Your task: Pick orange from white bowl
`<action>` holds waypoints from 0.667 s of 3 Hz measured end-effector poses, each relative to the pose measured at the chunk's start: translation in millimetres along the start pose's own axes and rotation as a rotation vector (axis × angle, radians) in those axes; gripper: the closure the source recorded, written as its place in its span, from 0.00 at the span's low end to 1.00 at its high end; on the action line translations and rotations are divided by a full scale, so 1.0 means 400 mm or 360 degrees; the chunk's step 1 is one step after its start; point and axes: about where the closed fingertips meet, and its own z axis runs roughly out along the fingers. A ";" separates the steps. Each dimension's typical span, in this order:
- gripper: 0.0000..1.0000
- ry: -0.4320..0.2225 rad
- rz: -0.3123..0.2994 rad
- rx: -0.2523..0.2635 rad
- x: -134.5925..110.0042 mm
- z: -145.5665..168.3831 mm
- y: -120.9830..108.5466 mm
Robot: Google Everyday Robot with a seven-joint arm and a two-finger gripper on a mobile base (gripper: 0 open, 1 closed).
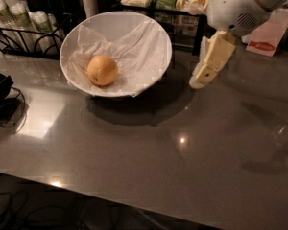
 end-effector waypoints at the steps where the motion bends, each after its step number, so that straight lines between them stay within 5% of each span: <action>1: 0.00 -0.0243 0.0046 -0.0001 -0.069 0.104 -0.061; 2: 0.00 -0.0425 0.0092 -0.0017 -0.124 0.188 -0.113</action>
Offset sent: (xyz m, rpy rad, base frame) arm 0.0911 0.1096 -0.0248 0.3913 0.0293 0.0645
